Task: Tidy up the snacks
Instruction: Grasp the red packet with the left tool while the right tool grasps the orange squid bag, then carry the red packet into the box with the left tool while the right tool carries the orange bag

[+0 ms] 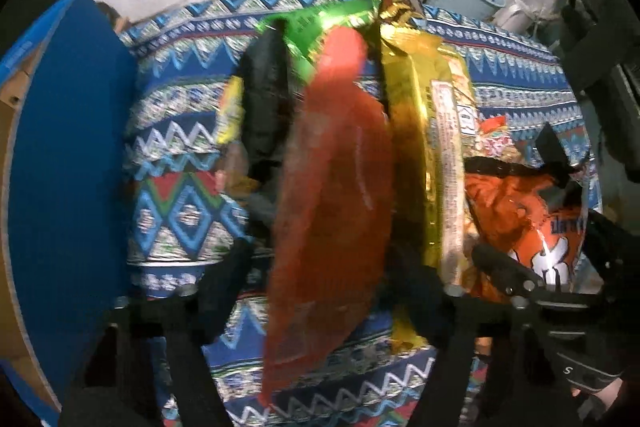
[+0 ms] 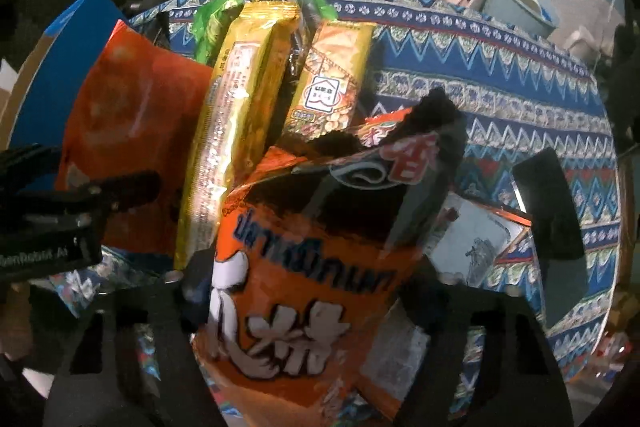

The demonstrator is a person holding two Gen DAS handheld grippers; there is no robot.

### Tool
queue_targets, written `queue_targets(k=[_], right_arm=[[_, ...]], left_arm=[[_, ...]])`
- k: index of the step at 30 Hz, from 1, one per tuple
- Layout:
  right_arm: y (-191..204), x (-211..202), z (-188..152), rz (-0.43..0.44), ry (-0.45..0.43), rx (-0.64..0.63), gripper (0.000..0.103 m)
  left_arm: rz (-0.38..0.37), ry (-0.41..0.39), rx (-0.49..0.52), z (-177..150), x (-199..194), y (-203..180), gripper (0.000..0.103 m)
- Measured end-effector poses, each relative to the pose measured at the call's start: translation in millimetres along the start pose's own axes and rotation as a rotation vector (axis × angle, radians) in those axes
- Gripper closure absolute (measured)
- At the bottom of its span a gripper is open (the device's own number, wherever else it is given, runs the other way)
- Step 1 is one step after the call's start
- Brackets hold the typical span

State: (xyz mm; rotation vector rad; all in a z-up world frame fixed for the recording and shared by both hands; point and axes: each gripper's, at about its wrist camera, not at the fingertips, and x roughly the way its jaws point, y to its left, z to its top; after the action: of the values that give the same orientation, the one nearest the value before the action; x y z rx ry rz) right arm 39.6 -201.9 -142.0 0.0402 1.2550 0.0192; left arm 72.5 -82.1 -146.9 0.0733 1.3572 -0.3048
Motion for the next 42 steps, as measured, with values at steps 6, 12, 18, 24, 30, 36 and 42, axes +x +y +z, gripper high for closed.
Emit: queue_targets(k=[6,12,18,24,30,36,42], right_arm=[[-5,-14,-4,0.023,-0.042,-0.015,0.049],[-4,-30,-1,0.042,-0.084,-0.021,0.05],[6,-50,2,0.052,-0.145,-0.04,0.05],[14,-68,11,0.067,-0.204,-0.054,0.05],[21,-80,24,0.086,-0.252,-0.057,0.05],[40,-94,38,0.112,-0.289,-0.062,0.05],[73,-104,55,0.15,-0.321,-0.097,0.05]], left_arm=[[-0.018,-0.014,0.039,-4,0,-10,0.074],[0.007,-0.068,0.081,-6,-15,-16,0.074],[0.011,-0.137,0.103,-15,-43,-15,0.074],[0.019,-0.212,0.096,-24,-80,1,0.074],[0.037,-0.287,0.081,-27,-114,16,0.074],[0.09,-0.352,0.06,-33,-141,35,0.074],[0.121,-0.411,0.004,-36,-165,66,0.074]])
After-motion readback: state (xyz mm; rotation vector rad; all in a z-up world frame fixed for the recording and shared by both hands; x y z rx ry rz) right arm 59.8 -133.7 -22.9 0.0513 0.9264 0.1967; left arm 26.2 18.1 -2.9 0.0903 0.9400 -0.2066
